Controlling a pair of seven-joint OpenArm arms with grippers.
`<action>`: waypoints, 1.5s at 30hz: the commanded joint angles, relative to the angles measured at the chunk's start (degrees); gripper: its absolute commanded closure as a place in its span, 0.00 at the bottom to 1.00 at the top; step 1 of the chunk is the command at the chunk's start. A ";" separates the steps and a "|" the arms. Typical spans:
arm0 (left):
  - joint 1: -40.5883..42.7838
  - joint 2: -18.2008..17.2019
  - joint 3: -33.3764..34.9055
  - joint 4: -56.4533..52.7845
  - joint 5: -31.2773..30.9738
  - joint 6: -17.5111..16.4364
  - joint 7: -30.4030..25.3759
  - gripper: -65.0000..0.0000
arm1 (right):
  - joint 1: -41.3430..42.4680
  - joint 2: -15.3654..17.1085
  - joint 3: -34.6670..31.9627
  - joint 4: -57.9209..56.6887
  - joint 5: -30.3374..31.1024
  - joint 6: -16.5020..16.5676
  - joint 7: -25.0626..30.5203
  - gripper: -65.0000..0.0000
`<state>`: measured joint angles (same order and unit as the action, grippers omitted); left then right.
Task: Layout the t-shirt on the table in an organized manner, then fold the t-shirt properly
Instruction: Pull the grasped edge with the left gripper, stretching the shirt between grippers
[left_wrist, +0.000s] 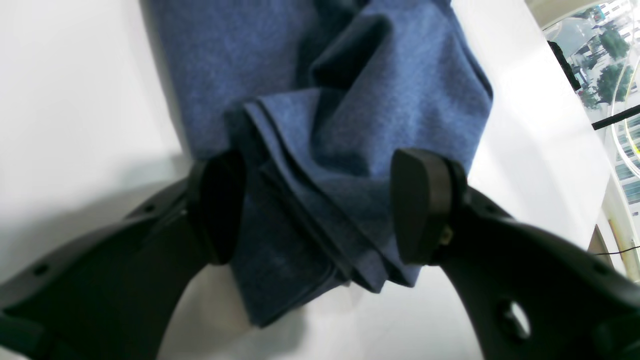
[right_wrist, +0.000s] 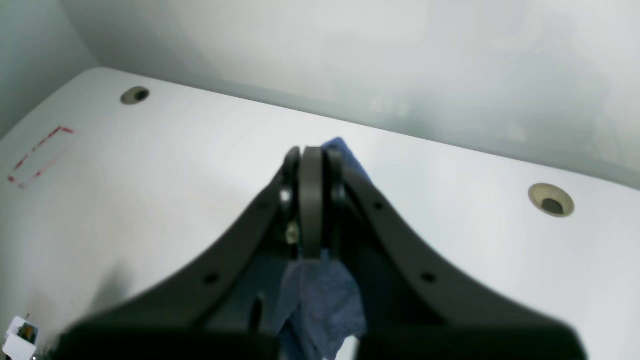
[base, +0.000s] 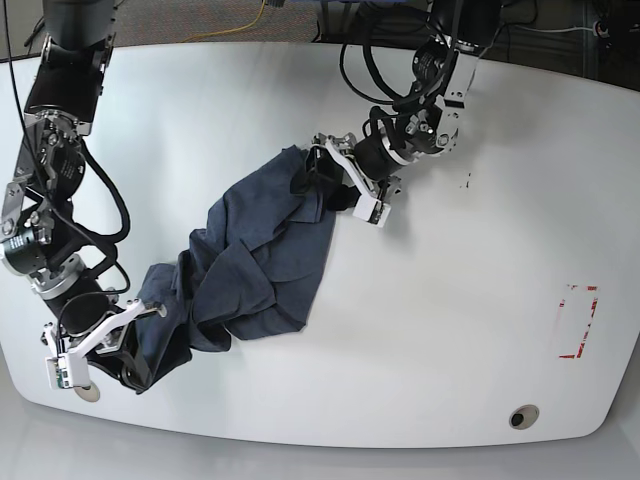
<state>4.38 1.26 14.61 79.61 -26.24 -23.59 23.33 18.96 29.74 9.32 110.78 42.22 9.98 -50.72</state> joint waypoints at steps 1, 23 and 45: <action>-0.73 0.37 -0.06 1.22 -1.06 -0.80 0.62 0.35 | 1.30 0.81 0.48 0.56 0.20 -0.09 1.88 1.00; -1.17 0.37 6.00 1.22 -1.06 -0.89 1.33 0.35 | 1.30 0.73 0.48 0.56 0.20 -0.09 1.88 1.00; -1.17 0.72 6.00 2.36 -1.06 -0.89 1.06 0.39 | 0.34 0.64 0.48 0.47 0.20 -0.09 1.88 1.00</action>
<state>3.95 1.41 20.69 80.64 -26.22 -23.99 25.71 18.28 29.65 9.32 110.78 42.19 9.93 -50.61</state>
